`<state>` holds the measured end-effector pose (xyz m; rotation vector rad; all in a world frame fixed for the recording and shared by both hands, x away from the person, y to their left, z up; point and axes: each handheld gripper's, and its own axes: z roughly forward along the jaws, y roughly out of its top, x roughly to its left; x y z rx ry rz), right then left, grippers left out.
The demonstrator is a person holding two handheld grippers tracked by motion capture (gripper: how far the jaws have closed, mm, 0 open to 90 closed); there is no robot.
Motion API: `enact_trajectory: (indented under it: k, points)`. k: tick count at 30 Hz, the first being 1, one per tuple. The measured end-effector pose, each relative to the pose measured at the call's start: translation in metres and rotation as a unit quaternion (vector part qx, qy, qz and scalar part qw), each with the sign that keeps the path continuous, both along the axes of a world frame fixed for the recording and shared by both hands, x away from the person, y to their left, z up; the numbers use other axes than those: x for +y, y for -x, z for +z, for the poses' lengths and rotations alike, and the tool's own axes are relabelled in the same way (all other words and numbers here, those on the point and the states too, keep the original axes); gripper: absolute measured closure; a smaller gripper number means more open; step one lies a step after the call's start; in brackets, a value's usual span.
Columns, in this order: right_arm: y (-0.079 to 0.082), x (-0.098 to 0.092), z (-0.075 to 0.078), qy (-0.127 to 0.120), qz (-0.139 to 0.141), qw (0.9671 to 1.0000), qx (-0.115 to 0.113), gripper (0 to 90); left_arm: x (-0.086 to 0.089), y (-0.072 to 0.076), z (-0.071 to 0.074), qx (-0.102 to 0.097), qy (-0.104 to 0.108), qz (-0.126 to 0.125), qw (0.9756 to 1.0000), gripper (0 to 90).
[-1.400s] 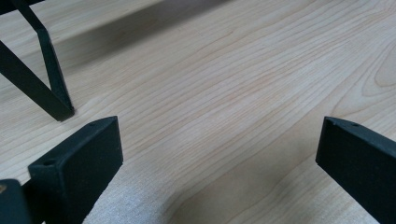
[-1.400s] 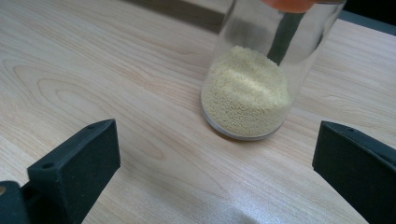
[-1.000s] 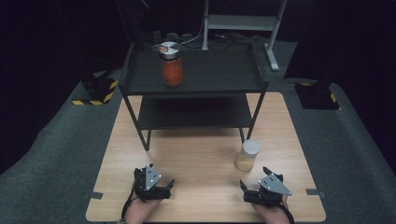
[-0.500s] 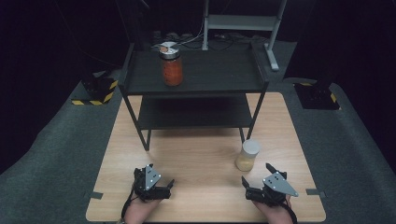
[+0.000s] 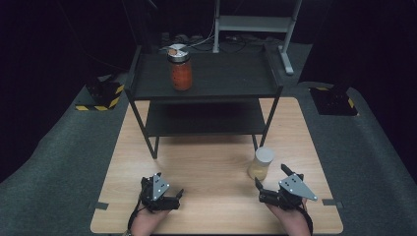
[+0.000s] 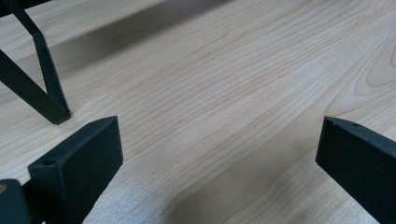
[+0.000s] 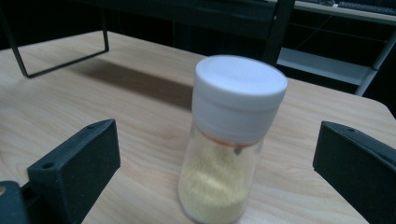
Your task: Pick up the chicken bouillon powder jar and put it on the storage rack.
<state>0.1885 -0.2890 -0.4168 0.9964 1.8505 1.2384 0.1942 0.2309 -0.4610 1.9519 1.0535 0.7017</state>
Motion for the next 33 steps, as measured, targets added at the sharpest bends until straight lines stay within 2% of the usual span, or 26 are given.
enact_trajectory:
  k: [10, 21, 28, 33]
  points:
    - [-0.017, 0.007, 0.002, -0.008, -0.002, 1.0000, -0.003, 0.0, 0.001, 0.000, 0.000, 0.000, 0.003, -0.002, 1.0000, 0.7]
    - [-0.033, 0.009, -0.002, -0.023, -0.019, 0.9995, 0.002, 0.6, 0.001, 0.000, 0.000, 0.000, 0.002, -0.001, 1.0000, 0.7]
    - [-0.036, 0.006, -0.006, -0.034, -0.015, 0.9993, -0.005, 7.9, 0.001, 0.000, 0.000, -0.001, 0.000, -0.004, 1.0000, 0.7]
    - [-0.041, 0.001, -0.009, -0.050, -0.005, 0.9987, 0.003, 14.8, 0.001, 0.000, -0.001, -0.002, 0.001, -0.005, 1.0000, 0.7]
